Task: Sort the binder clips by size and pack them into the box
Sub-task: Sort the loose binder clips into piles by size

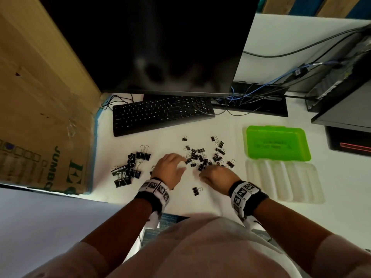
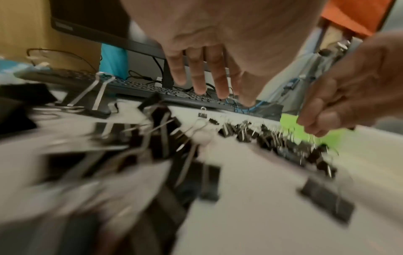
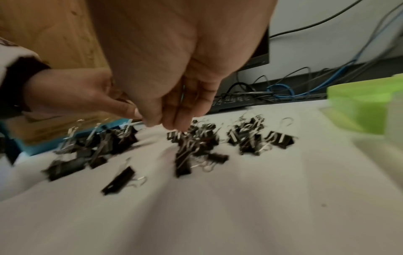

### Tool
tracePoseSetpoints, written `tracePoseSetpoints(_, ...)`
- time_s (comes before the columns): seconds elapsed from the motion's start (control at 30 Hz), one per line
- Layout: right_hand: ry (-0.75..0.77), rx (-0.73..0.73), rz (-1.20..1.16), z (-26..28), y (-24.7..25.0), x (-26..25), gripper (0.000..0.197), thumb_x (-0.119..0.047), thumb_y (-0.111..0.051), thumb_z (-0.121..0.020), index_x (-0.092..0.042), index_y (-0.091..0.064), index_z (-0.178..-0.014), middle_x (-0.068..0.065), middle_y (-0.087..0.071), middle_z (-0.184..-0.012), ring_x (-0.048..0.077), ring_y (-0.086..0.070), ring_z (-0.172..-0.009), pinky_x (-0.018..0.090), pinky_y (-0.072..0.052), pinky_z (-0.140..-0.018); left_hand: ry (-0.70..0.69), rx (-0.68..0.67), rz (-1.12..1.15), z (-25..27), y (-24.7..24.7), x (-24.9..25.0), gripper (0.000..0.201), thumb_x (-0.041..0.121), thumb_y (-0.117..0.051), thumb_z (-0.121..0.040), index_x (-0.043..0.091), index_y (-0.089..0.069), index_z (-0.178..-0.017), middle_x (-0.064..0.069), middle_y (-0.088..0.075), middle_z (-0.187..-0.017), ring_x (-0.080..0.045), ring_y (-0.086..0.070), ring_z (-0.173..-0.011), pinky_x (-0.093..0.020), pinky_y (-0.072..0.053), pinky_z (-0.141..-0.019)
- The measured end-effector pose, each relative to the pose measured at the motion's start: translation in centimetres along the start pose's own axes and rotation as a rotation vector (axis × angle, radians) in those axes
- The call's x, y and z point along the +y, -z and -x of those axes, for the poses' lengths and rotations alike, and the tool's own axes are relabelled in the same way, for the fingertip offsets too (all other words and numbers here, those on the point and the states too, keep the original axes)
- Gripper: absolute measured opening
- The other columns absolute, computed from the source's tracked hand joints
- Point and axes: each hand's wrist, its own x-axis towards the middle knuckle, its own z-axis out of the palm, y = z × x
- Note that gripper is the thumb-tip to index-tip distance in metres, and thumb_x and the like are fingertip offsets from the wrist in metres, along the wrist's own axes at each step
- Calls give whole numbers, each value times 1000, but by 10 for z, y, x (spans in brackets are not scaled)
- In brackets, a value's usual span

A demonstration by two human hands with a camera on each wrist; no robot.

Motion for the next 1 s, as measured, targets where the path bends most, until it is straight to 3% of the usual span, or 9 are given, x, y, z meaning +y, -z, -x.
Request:
tracePoseSetpoints(0.07,-62,95,31,-1,5,13,24,-13,-53,-90,-12,-67,-110,10,-64,-105,31,-60,-96,41,-52,-81,94,11,86,-23,2,13,27,24,-55,-91,24,-57,-118,1,-58,-122,-20,-47,-118,-37,-40,-104)
tracePoseSetpoints(0.2,-136,-77,174,-7,5,29,36,-12,-54,-89,-17,-55,-125,9,-56,-114,31,-59,-100,42,-52,-82,199,-42,57,-60,-1,27,28,22,-58,-89,20,-59,-117,-7,-62,-115,-26,-52,-112,-39,-46,-97)
tracePoseSetpoints(0.37,-183,-65,140,-7,-2,30,21,-14,-46,-92,-13,-64,-103,8,-61,-103,31,-63,-91,40,-52,-78,289,-109,15,-77,-9,24,27,12,-55,-83,24,-66,-104,-13,-68,-104,-31,-63,-95,-38,-53,-88)
tracePoseSetpoints(0.5,-289,-2,-97,0,5,38,20,-15,-49,-90,-17,-67,-98,4,-67,-107,25,-63,-95,35,-51,-82,181,-123,138,-77,-6,27,33,-1,-46,-84,14,-64,-108,-11,-65,-105,-26,-61,-97,-33,-51,-89)
tracePoseSetpoints(0.57,-315,100,-198,7,9,42,20,-15,-49,-91,-20,-66,-99,2,-68,-107,22,-63,-95,33,-51,-83,107,-108,152,-77,2,31,37,-7,-43,-83,13,-59,-111,-6,-57,-106,-21,-57,-96,-31,-48,-89)
tracePoseSetpoints(0.67,-338,227,-384,15,11,45,26,-3,-44,-91,-15,-66,-99,9,-66,-104,23,-61,-93,27,-49,-83,10,-109,179,-67,14,40,44,-13,-40,-80,16,-52,-110,2,-47,-98,-17,-51,-88,-28,-47,-84)
tracePoseSetpoints(0.73,-356,167,-513,21,11,43,33,4,-40,-90,-16,-65,-94,8,-62,-95,21,-60,-83,18,-51,-72,-34,-170,195,-52,18,45,43,-13,-39,-82,19,-50,-109,3,-46,-99,-15,-50,-89,-24,-45,-82)
tracePoseSetpoints(0.87,-295,-37,-463,34,4,42,19,-9,-55,-87,-22,-63,-98,-16,-58,-72,3,-57,-65,22,-47,-69,-44,-399,114,-9,3,44,45,-12,-38,-85,23,-46,-112,7,-47,-99,-11,-52,-90,-25,-50,-82)
tracePoseSetpoints(1.0,-309,-185,-428,37,0,35,20,-11,-62,-82,-21,-60,-100,-5,-64,-74,9,-60,-69,14,-44,-66,2,-485,79,11,-15,33,55,-17,-37,-75,17,-46,-117,5,-47,-97,-18,-55,-90,-36,-50,-86)
